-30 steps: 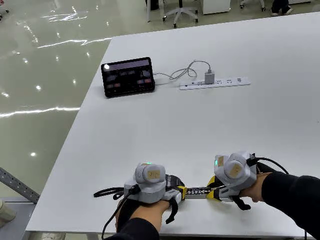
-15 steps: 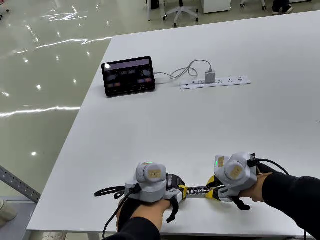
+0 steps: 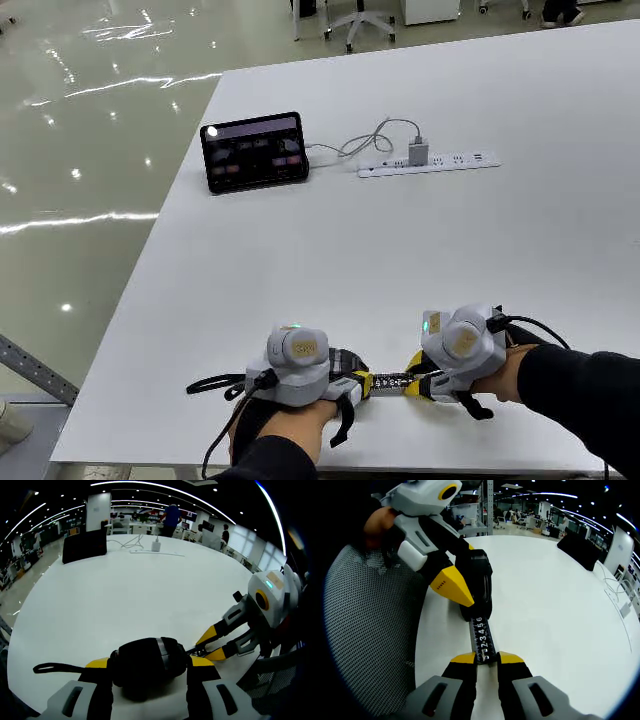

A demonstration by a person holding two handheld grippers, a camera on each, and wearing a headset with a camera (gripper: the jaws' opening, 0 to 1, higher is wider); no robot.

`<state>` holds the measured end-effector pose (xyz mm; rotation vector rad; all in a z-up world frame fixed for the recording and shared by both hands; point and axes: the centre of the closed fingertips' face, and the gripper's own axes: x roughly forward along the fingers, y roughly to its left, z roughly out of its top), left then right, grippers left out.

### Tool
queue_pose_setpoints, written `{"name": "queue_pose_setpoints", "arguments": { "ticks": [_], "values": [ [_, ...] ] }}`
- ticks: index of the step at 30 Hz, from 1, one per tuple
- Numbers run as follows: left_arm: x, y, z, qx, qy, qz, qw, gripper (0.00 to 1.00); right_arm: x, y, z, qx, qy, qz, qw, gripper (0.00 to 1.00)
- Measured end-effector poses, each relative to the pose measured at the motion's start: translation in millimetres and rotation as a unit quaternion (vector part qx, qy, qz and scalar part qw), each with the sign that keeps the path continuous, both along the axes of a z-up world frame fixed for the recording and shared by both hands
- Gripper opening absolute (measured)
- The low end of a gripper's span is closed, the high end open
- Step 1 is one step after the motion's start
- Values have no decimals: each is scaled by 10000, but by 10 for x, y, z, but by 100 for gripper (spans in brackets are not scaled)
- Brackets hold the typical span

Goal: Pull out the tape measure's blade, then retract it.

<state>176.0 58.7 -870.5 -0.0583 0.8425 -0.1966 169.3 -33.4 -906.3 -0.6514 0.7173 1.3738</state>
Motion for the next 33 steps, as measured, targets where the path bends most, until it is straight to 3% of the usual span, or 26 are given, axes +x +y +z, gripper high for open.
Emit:
{"name": "queue_pose_setpoints", "arguments": {
  "ticks": [7,18,33],
  "values": [
    [4,2,-4,-29,10,-9,10000,55,-8,16,-3,31,49,-133,9999,11],
    [-7,-1,-2,-78,33,-33,10000,55,-21,59,0,21,-50,75,10000,11],
    [-2,1,-10,-66,34,-45,10000,55,-33,79,6,5,-63,95,9999,11]
  ]
}}
